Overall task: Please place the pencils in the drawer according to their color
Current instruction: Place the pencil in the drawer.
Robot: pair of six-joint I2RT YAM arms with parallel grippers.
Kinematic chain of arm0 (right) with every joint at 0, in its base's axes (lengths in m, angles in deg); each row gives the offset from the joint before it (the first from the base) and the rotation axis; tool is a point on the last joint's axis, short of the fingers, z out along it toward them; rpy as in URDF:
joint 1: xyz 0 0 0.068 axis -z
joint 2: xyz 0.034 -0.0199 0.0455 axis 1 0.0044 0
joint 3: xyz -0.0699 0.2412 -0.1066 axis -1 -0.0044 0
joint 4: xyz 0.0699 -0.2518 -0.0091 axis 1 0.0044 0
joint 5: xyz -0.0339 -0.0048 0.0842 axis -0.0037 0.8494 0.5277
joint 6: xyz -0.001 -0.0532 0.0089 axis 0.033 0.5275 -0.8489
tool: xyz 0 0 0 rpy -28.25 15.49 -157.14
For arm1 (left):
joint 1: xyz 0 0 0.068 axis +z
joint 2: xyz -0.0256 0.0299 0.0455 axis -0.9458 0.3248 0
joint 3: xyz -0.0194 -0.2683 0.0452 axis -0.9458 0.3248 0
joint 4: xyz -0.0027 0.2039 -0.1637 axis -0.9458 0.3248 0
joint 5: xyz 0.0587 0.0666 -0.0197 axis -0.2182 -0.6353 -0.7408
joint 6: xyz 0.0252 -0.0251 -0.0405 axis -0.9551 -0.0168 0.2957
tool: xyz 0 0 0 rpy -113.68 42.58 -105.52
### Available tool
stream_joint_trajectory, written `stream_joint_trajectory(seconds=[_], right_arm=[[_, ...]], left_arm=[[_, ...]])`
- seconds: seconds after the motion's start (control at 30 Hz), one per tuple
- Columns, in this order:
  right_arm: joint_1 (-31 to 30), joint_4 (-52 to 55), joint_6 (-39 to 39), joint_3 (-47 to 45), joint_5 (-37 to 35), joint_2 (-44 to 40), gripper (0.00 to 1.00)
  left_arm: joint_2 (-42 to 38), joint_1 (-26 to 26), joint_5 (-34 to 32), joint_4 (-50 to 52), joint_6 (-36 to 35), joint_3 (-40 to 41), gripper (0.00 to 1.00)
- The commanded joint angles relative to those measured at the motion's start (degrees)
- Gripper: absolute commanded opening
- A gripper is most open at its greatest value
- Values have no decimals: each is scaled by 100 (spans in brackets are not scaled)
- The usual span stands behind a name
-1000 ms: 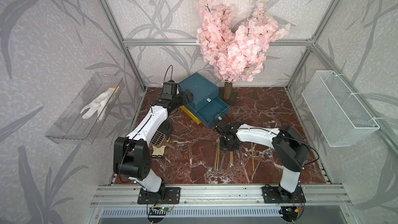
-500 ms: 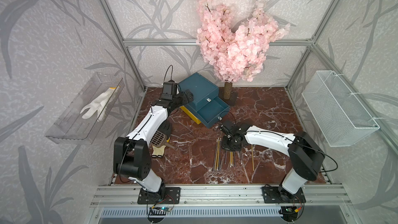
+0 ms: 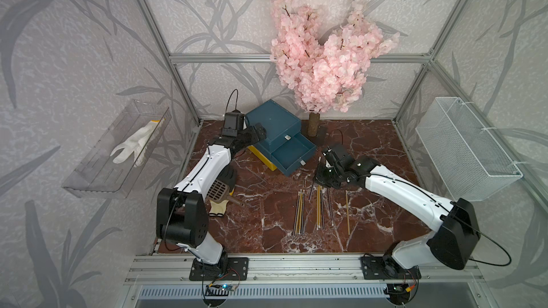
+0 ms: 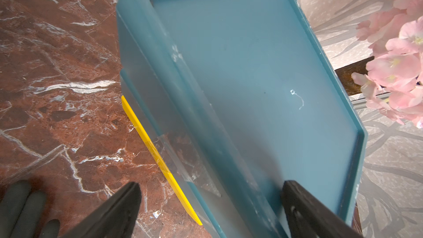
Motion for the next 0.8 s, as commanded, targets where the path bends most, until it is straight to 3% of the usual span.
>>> stream_joint_trajectory(seconds=[0.0,0.4,0.77], right_arm=[[128,-431,-65,567,188,355,0],[391,-1363,-376,1944,-115,1884,0],[466,-1118,-78,2704,-382,2777,0]], left_arm=[[281,-18,-113,987,-218,106,100],[317,-17,-90,1039,-265,77,100],[335,-17,-71,1047,-261,60,100]])
